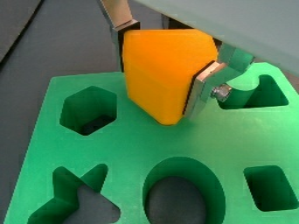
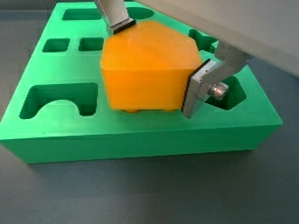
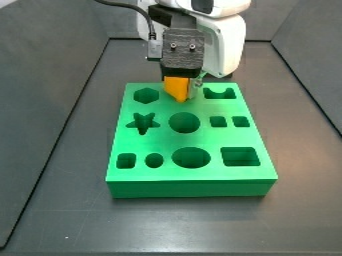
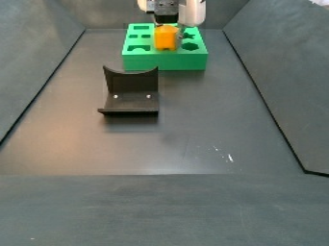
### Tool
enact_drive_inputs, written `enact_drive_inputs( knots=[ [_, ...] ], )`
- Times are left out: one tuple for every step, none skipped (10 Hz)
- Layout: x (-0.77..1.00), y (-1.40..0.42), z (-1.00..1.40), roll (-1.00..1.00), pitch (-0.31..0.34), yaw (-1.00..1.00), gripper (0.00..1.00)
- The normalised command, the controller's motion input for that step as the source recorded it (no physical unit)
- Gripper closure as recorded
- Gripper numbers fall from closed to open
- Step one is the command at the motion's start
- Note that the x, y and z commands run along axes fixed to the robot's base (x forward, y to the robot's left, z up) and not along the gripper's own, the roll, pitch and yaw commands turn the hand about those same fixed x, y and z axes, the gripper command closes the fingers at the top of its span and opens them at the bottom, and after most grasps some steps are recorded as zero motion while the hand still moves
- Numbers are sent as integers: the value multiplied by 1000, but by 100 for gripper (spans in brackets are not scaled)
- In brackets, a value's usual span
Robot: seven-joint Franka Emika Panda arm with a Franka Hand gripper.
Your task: Insert the 3 prong object.
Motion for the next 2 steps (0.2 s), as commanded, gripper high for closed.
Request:
enact_drive_inputs(
  knots=[
    [0, -20, 0, 31, 0, 0, 100],
    [0, 0, 0, 0, 0, 0, 100]
  ],
)
